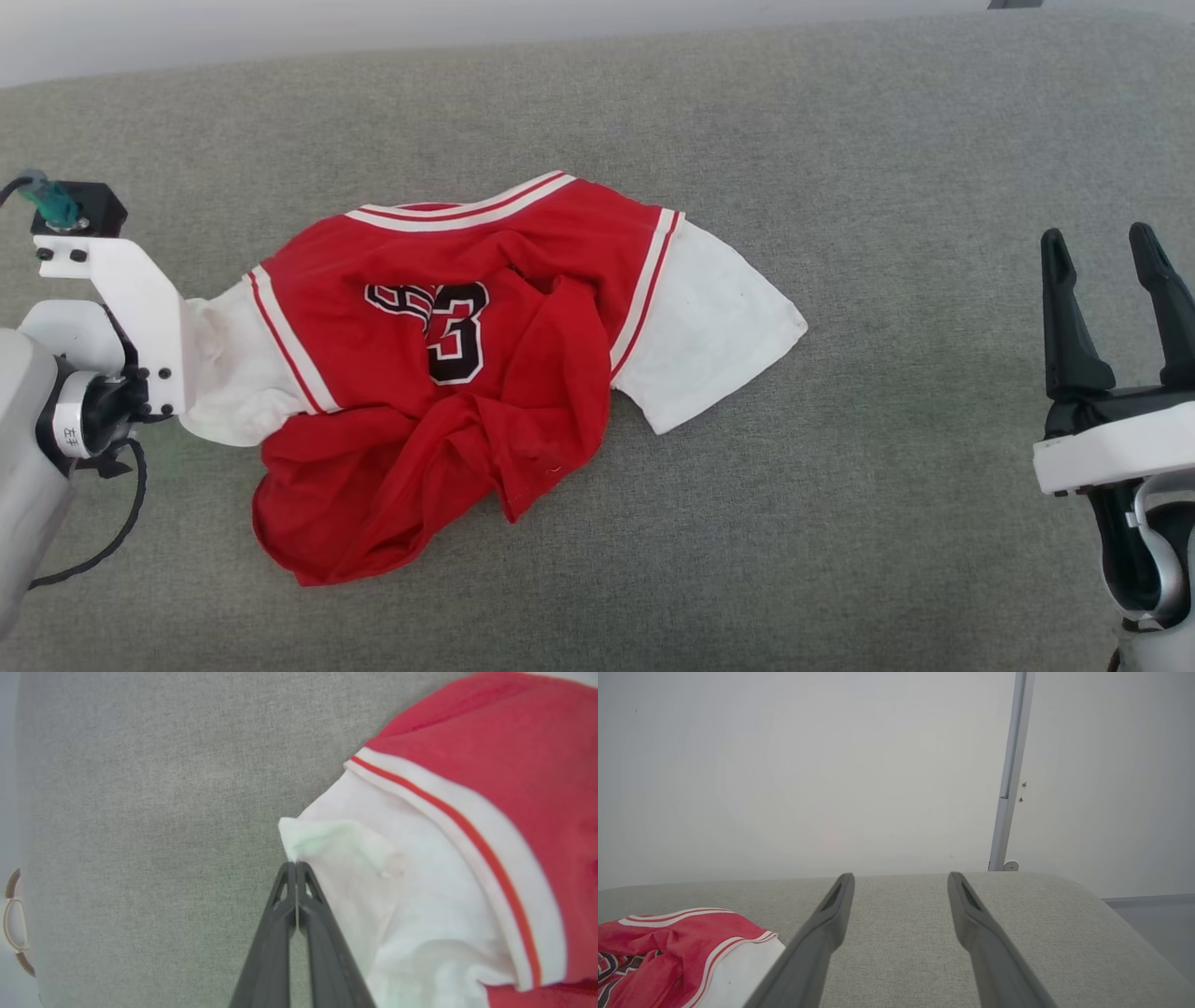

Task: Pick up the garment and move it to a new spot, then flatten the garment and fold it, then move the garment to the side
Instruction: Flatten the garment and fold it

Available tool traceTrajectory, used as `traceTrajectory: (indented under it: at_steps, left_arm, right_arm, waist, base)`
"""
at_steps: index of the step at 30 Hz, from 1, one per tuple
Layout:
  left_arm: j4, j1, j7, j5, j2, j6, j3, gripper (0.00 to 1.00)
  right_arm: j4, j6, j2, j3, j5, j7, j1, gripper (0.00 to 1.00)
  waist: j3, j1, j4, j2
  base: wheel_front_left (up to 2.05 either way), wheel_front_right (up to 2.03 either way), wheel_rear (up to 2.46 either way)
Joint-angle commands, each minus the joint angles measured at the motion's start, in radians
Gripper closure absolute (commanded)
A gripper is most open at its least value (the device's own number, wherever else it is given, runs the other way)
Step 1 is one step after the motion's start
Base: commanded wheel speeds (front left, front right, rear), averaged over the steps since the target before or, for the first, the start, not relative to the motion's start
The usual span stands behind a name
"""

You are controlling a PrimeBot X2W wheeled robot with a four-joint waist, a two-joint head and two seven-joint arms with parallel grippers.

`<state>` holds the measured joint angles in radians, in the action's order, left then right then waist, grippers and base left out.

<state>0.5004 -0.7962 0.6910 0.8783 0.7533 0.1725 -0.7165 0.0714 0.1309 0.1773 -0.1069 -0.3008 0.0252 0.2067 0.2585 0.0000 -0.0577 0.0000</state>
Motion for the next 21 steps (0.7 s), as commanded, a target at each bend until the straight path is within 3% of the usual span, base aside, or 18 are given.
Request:
traceTrajectory:
  at_steps: [1, 2, 3, 13, 21]
  left_arm:
    - [0.031, -0.011, -0.02, 0.01, -0.012, -0.003, 0.01, 0.79]
    - [0.048, -0.018, -0.035, 0.012, -0.021, -0.009, 0.013, 0.09]
    - [0.063, -0.026, -0.045, 0.024, -0.03, -0.013, 0.023, 0.0]
    - [0.032, -0.037, -0.152, 0.024, -0.045, -0.042, 0.056, 0.0]
    - [-0.123, 0.053, -0.265, 0.007, -0.06, -0.017, 0.051, 0.0]
  right_arm:
    - [0.004, 0.0, 0.004, 0.002, -0.005, -0.002, 0.011, 0.0]
    - [0.004, 0.0, 0.005, 0.003, -0.007, -0.003, 0.011, 0.0]
    - [0.004, 0.0, 0.006, 0.003, -0.006, -0.003, 0.009, 0.0]
    - [-0.005, 0.0, 0.02, 0.027, -0.018, -0.018, -0.011, 0.0]
    - [-0.003, 0.0, 0.028, 0.034, -0.02, -0.033, -0.027, 0.0]
  waist:
    - [0.003, 0.0, -0.003, 0.0]
    - [0.004, 0.0, -0.004, 0.0]
    - [0.004, 0.0, -0.004, 0.0]
    - [-0.018, 0.0, 0.044, 0.0]
    - [-0.032, 0.0, 0.112, 0.0]
  base:
    - [0.0, 0.0, 0.0]
    - [0.0, 0.0, 0.0]
    - [0.0, 0.0, 0.0]
    - [0.0, 0.0, 0.0]
    - [0.0, 0.0, 0.0]
